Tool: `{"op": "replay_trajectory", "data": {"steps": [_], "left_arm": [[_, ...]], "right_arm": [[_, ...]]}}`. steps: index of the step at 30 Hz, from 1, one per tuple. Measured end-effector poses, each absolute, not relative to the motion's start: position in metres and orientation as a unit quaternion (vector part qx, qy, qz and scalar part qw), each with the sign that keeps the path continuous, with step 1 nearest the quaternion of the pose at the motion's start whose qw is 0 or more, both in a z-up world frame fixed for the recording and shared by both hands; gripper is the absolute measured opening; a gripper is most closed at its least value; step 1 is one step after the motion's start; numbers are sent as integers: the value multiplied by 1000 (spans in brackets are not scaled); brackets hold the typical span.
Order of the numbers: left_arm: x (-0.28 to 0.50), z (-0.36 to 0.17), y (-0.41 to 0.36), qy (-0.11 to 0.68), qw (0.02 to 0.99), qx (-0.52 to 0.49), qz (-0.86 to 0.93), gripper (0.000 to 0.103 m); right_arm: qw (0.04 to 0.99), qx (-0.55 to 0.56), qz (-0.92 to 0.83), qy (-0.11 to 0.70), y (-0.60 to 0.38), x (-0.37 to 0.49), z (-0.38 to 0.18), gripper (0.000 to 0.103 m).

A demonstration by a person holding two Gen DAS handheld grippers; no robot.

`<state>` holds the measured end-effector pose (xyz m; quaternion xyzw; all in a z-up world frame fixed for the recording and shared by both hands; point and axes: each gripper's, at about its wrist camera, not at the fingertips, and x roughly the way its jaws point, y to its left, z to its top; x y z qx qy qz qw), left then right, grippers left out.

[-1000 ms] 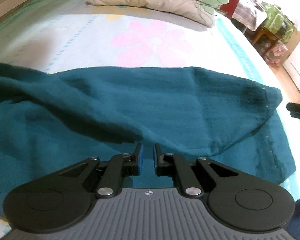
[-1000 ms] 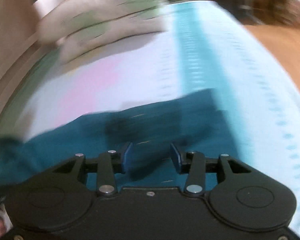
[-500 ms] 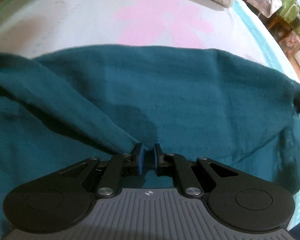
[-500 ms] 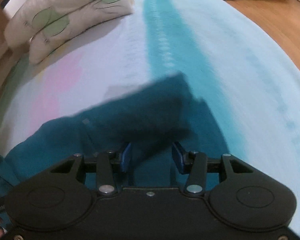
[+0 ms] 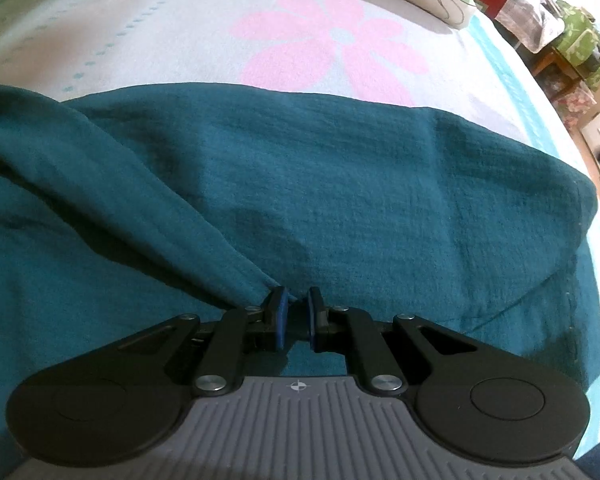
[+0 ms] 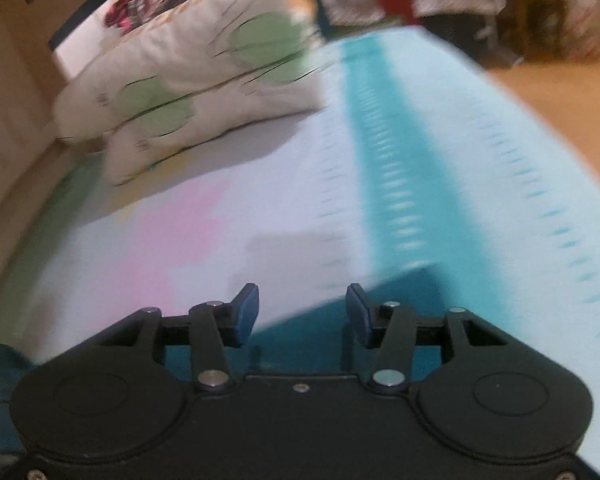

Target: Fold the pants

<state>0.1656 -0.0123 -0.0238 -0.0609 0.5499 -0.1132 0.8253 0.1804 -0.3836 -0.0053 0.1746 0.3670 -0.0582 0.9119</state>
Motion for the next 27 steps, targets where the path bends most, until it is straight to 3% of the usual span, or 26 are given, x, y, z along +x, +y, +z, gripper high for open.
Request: {"op": "replay_trajectory", "data": {"steps": [2, 12, 13, 14, 15, 16, 21, 27], "left_arm": [[167, -24, -13, 550, 826, -61, -111, 11], [165, -26, -16, 543, 830, -53, -117, 11], [166, -26, -15, 543, 830, -55, -117, 11], [166, -26, -15, 543, 829, -56, -117, 11], [166, -26, -15, 544, 829, -58, -117, 11], [167, -26, -14, 545, 828, -61, -116, 11], [171, -25, -12, 549, 825, -79, -112, 11], [173, -26, -9, 553, 819, -98, -112, 11]], "right_arm": [[914, 160, -74, 365, -397, 167, -10, 65], [904, 227, -23, 361, -430, 153, -52, 62], [900, 246, -11, 361, -432, 154, -54, 52], [891, 267, 1, 368, -433, 156, -54, 27], [884, 277, -3, 376, -431, 158, -53, 16], [879, 288, -7, 379, -430, 159, -47, 14], [860, 373, 31, 347, -426, 160, 16, 14], [872, 261, -139, 390, -425, 174, 42, 25]]}}
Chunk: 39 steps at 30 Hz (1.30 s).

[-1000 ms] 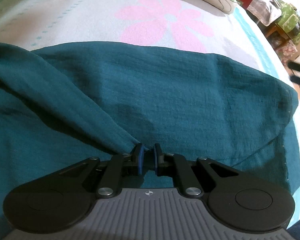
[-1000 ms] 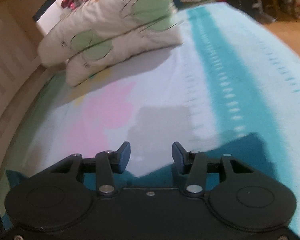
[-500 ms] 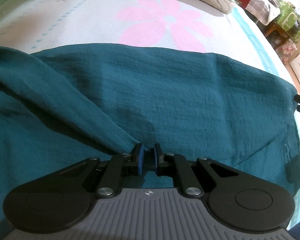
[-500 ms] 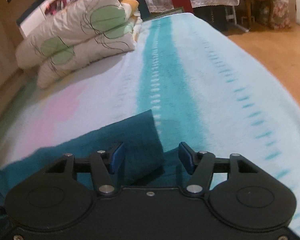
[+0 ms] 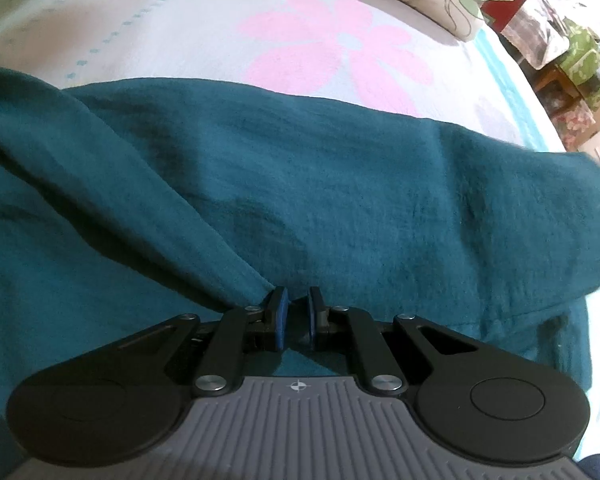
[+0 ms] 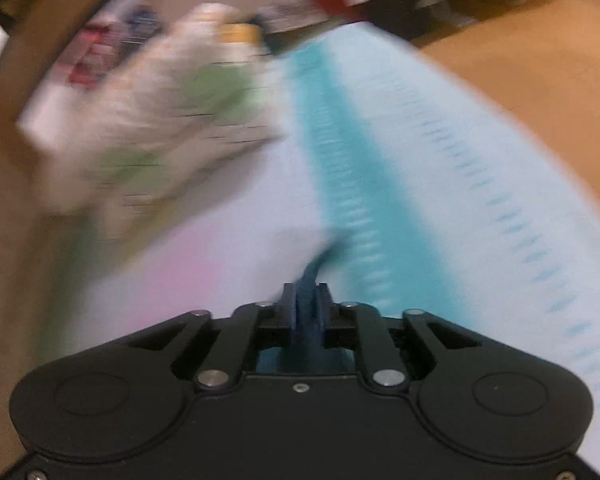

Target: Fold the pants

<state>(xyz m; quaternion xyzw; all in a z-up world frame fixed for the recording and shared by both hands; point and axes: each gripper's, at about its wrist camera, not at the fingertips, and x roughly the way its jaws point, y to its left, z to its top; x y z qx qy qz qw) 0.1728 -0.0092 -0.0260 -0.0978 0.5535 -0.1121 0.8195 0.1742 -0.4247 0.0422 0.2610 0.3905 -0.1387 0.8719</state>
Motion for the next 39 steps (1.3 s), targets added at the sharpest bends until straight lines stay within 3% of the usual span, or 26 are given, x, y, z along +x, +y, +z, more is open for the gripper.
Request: {"op": "replay_trajectory", "data": {"steps": [1, 3, 5, 7, 14, 24, 34, 36, 39], "left_arm": [[173, -26, -9, 554, 819, -100, -113, 11], [173, -27, -8, 555, 817, -105, -113, 11], [174, -28, -7, 556, 817, -108, -112, 11], [174, -28, -8, 556, 817, -107, -111, 11], [170, -18, -4, 549, 821, -118, -107, 11], [181, 28, 58, 538, 831, -135, -45, 11], [198, 100, 174, 499, 861, -100, 9, 11], [198, 104, 199, 492, 866, -90, 22, 12], [198, 98, 236, 486, 869, -82, 51, 12]], "right_arm": [[874, 233, -154, 397, -424, 174, 37, 26], [874, 216, -159, 406, -423, 168, 27, 37], [876, 225, -142, 403, -418, 155, 16, 62], [872, 236, -138, 406, -411, 142, 6, 66], [850, 228, -43, 473, -356, 134, -2, 62], [864, 155, 122, 463, -230, 152, 16, 60], [875, 82, 253, 405, -103, 189, 33, 59], [871, 76, 267, 405, -78, 197, 33, 60], [872, 63, 280, 397, -41, 212, 32, 71]]}}
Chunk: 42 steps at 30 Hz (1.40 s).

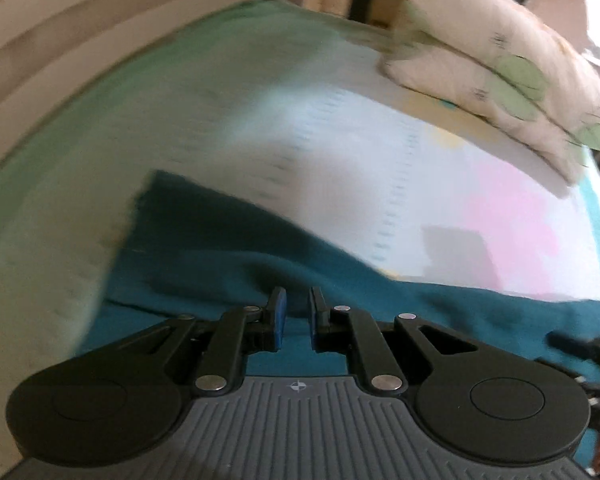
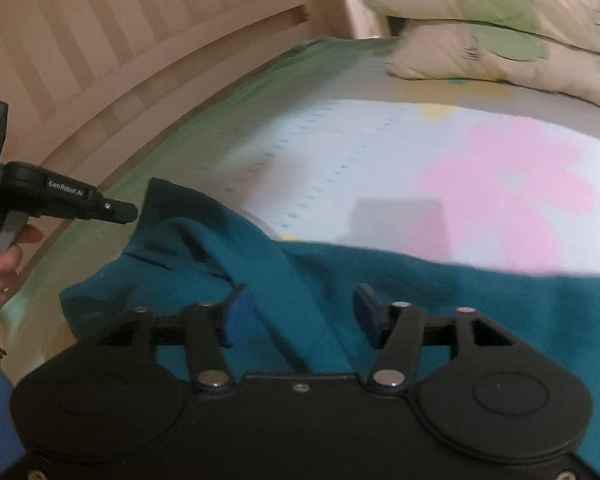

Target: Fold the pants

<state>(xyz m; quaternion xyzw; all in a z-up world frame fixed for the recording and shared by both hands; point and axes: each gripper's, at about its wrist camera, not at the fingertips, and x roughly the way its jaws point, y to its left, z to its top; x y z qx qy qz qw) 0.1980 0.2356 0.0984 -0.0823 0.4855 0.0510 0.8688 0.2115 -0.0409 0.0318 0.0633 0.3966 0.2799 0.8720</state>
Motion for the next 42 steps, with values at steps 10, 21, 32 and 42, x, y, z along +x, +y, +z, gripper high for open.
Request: {"op": "replay_trajectory", "data": {"steps": [10, 21, 32, 42], "left_arm": [[183, 28, 317, 525, 838, -131, 71, 12], [158, -15, 337, 541, 827, -144, 55, 12], [151, -15, 350, 531, 824, -189, 60, 11], [107, 6, 379, 481, 836, -250, 90, 12]], "right_arm": [[862, 21, 317, 395, 51, 261, 11, 76], [828, -36, 367, 423, 115, 321, -29, 76], [812, 27, 383, 439, 117, 306, -19, 11], [783, -51, 495, 373, 113, 166, 39, 10]]}}
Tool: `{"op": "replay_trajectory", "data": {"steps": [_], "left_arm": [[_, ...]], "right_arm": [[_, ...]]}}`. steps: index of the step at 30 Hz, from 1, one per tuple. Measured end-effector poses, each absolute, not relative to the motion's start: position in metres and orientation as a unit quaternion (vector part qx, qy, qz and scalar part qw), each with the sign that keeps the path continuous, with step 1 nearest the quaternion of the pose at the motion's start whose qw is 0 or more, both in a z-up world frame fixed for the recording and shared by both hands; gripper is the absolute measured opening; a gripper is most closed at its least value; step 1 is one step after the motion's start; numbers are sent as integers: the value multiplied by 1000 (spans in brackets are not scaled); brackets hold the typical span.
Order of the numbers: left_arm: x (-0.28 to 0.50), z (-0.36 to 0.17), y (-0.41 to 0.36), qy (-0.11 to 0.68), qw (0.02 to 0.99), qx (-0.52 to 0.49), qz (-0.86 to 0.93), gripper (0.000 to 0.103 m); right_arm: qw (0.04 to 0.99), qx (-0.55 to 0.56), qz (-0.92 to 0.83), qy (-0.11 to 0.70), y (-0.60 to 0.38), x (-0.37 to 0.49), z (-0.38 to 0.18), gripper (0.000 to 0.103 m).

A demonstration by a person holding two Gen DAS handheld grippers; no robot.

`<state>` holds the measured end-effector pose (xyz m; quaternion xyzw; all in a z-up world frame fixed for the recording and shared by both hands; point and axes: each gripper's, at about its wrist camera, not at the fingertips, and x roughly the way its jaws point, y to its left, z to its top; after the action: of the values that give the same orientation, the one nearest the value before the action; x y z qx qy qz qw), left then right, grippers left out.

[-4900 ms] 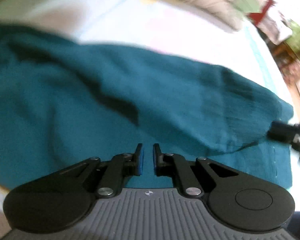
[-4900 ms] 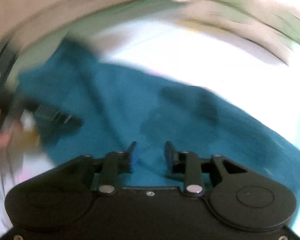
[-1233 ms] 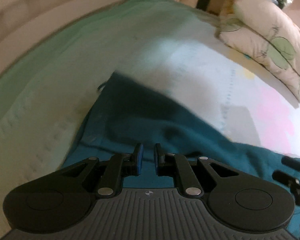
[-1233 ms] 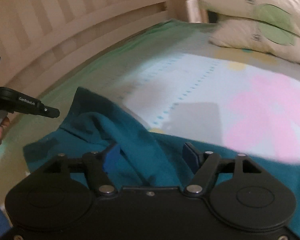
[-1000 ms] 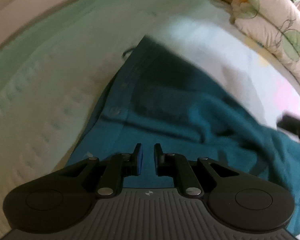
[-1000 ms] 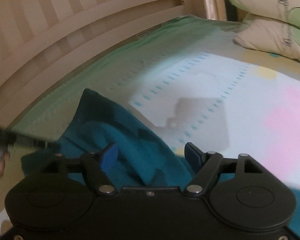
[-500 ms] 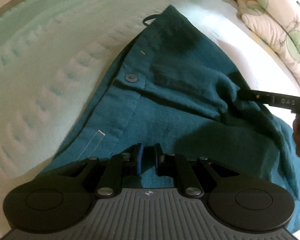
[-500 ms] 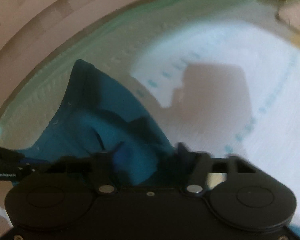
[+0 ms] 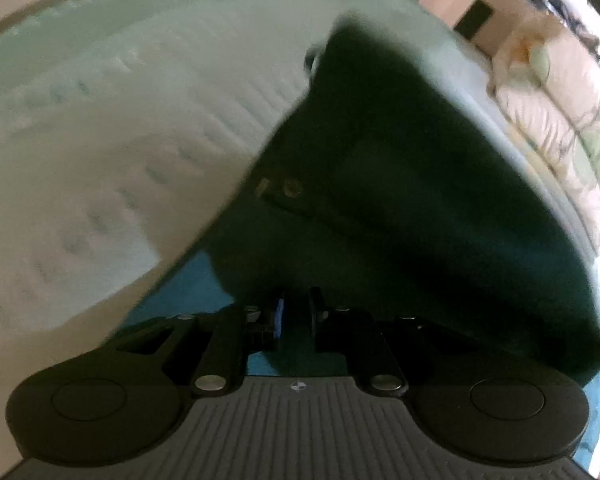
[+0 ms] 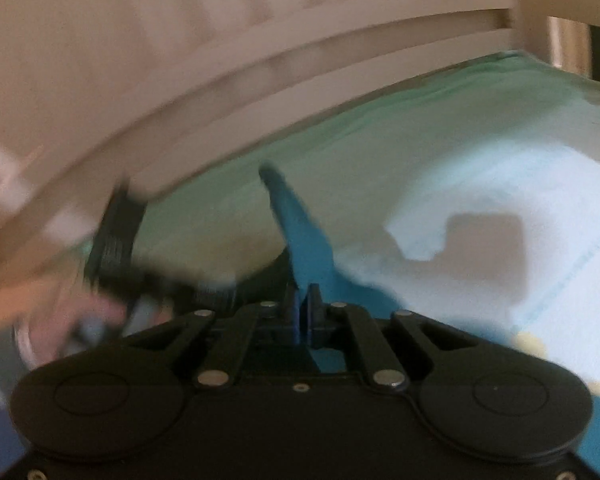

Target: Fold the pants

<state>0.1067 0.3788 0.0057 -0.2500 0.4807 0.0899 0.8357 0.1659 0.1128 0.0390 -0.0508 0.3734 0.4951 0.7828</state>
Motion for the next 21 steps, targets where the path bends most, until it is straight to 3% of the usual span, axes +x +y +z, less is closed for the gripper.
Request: {"op": "replay_trajectory", "data": {"steps": [6, 8, 10, 21], "left_arm": [[66, 35, 393, 437, 853, -271, 92, 12], [62, 41, 395, 430, 855, -276, 84, 28], [63, 42, 395, 427, 857, -280, 73, 32], [92, 6, 369, 474, 821, -316, 36, 34]], "right_arm": [[756, -79, 494, 423, 125, 135, -16, 10], [751, -76, 493, 432, 125, 128, -25, 10], [750, -70, 491, 437, 125, 126, -31, 10], [755, -36, 484, 441, 122, 136, -28, 10]]}}
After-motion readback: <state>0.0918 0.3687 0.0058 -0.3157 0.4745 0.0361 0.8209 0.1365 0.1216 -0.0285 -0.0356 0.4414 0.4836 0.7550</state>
